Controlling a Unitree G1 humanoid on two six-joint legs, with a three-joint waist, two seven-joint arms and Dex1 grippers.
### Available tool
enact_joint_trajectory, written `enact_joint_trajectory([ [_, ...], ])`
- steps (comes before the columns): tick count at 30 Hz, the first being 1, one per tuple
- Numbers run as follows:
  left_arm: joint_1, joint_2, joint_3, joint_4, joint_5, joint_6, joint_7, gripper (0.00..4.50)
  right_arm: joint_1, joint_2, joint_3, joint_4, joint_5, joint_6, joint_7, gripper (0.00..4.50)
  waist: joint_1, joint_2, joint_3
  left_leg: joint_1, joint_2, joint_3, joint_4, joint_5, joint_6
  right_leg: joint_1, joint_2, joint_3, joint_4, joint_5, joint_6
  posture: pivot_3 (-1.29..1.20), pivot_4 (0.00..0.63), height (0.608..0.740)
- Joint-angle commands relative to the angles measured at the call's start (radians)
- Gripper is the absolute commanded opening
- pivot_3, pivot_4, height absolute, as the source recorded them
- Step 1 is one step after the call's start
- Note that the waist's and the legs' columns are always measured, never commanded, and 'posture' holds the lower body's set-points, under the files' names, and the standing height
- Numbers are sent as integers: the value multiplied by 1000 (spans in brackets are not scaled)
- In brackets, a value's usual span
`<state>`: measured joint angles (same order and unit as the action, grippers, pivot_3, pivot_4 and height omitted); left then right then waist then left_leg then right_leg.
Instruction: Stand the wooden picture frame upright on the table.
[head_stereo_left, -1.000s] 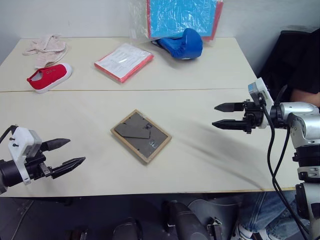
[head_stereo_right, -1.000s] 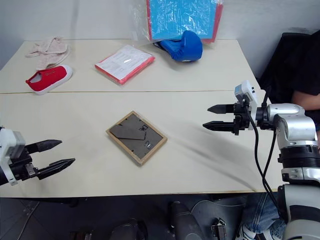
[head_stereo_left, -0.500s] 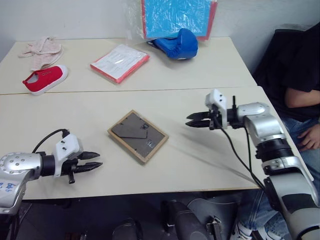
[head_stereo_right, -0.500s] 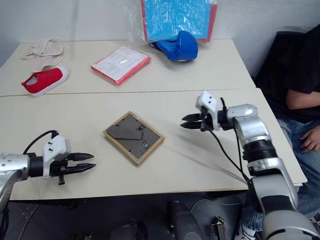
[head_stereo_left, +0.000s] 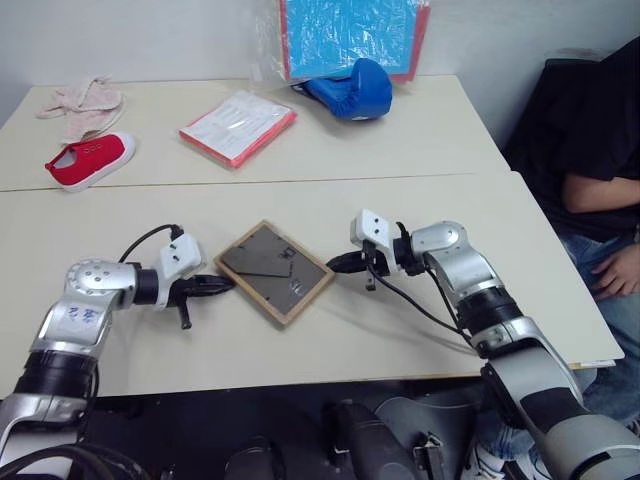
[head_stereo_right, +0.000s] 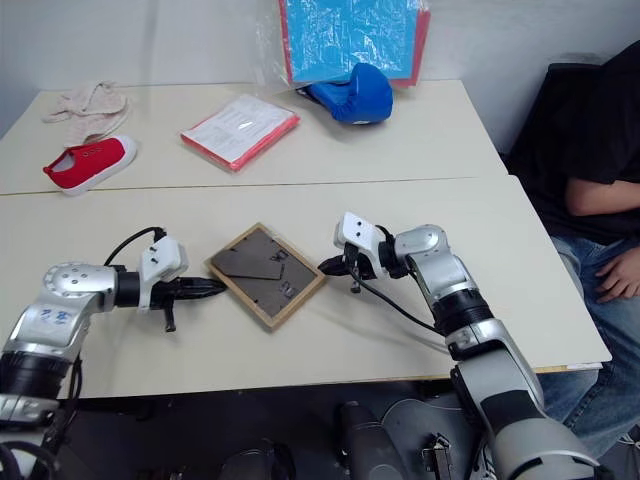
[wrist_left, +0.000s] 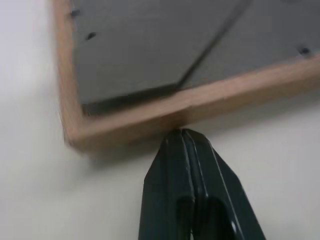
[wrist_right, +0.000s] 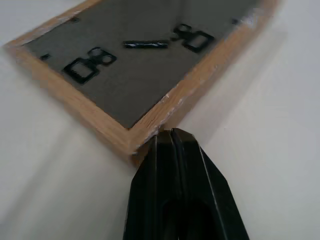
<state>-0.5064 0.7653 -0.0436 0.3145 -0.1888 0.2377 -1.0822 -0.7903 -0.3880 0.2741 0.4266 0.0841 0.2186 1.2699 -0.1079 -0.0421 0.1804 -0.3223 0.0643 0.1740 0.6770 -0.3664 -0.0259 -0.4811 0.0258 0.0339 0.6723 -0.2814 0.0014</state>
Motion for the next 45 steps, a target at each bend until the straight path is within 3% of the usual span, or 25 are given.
enact_joint_trajectory([
  [1, -66, -29, -2, 60, 3, -13, -5, 31, 47, -28, -6, -184, 48, 80, 17, 0, 0, 0, 0, 0, 0, 0, 1, 0, 0, 0, 0, 0, 1, 0, 0, 0, 150, 740],
  [8, -89, -26, 3, 112, -16, 52, -67, 31, 98, -62, -15, -291, 56, 149, -25, 0, -6, 0, 0, 1, 0, 0, 3, 0, -1, 0, 0, 1, 5, -1, -1, 0, 150, 740],
  [9, -95, 0, 7, 111, -44, 190, -91, 31, 94, -74, -13, -283, 41, 126, -30, 0, -5, 0, 0, 1, 0, 0, 3, 0, -1, 0, 0, 0, 5, -1, -1, 0, 150, 740],
  [13, -116, 88, 6, 53, -203, 701, -197, 1187, 72, -103, 13, -261, -15, 52, -50, 0, -11, -1, 0, 1, 0, 0, 4, 0, -1, -1, 0, 1, 5, -1, -1, 0, 150, 740],
  [17, -143, 88, 36, 10, -296, 998, -148, 2344, 61, -114, 60, -228, -97, -51, -82, 0, -9, -1, 0, 1, 0, -1, 4, 0, -1, 0, 0, 0, 5, -1, -1, 0, 150, 740],
  [24, -131, 27, -13, -52, -316, 1169, -18, 4439, 40, -63, 86, -160, -181, -145, -197, 0, -2, -1, -1, 1, -1, -2, 5, 0, -1, 1, 0, 1, 6, -1, -1, 0, 150, 740],
  [28, -104, -5, -47, -117, -331, 1207, 29, 4477, 54, -56, 104, -182, -189, -150, -187, 0, 6, -1, -2, 3, -1, -2, 5, -1, -1, 3, 0, 1, 6, -1, -1, 0, 150, 740],
  [33, -99, -111, -65, -154, -325, 1214, 115, 4477, 68, -34, 117, -225, -179, -120, -190, 0, 24, 3, -5, 4, -1, -2, 5, -1, -1, 4, 0, 1, 5, -1, -1, 0, 150, 740],
  [39, -128, -229, 34, -133, -341, 1239, 203, 4477, 85, -29, 116, -241, -185, -107, -194, 0, 40, 6, -8, 8, -2, -5, 5, -1, 0, 10, -1, -1, 2, 0, 0, 0, 150, 740],
  [42, -136, -252, 90, -113, -343, 1243, 241, 3907, 95, -34, 111, -240, -186, -107, -195, 0, 47, 6, -8, 9, -2, -6, 5, -1, 0, 12, -1, -1, 1, -1, 0, 0, 150, 740],
  [45, -129, -237, 92, -116, -353, 1235, 240, 2946, 100, -36, 107, -245, -185, -106, -195, 0, 47, 6, -8, 9, -2, -6, 5, -1, 0, 12, -1, -1, 0, 0, 0, 0, 150, 740],
])
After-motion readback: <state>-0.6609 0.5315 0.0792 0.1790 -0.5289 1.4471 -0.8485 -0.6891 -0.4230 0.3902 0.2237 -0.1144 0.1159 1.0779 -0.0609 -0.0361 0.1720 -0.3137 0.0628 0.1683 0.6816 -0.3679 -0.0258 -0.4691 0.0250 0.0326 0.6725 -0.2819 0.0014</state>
